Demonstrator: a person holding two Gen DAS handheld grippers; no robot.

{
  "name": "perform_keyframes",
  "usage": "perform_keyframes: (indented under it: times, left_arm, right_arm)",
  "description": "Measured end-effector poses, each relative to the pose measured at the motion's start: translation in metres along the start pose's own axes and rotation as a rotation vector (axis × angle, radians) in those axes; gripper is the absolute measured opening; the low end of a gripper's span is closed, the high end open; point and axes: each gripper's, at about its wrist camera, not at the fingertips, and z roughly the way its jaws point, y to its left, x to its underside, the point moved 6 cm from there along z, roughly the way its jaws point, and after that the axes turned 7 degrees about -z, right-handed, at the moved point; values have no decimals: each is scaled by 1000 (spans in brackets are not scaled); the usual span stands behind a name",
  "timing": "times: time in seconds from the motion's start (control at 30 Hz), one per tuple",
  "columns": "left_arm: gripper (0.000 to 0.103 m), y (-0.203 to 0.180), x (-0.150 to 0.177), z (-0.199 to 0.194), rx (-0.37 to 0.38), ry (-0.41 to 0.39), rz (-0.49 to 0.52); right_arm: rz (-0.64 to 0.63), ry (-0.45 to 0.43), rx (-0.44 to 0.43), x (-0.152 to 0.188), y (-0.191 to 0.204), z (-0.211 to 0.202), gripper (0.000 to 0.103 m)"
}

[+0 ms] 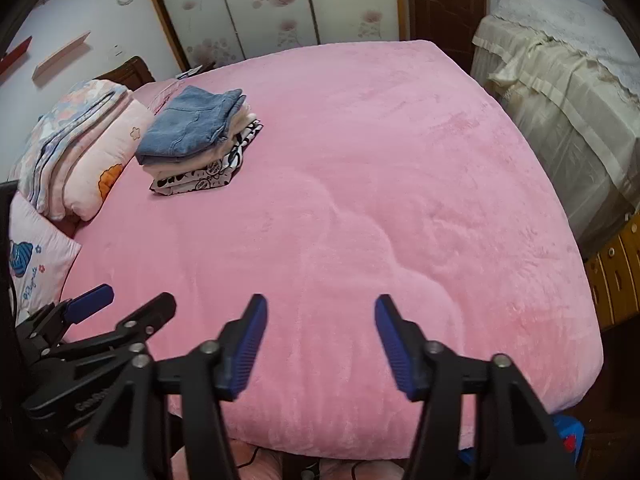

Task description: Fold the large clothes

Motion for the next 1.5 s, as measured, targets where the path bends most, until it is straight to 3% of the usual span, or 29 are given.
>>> perform_keyframes:
  times: [1.5]
  left_arm:
    - [82,-13,-17,4,15,14,10]
  right_arm:
    - [21,42,-31,-14,-1,13,62]
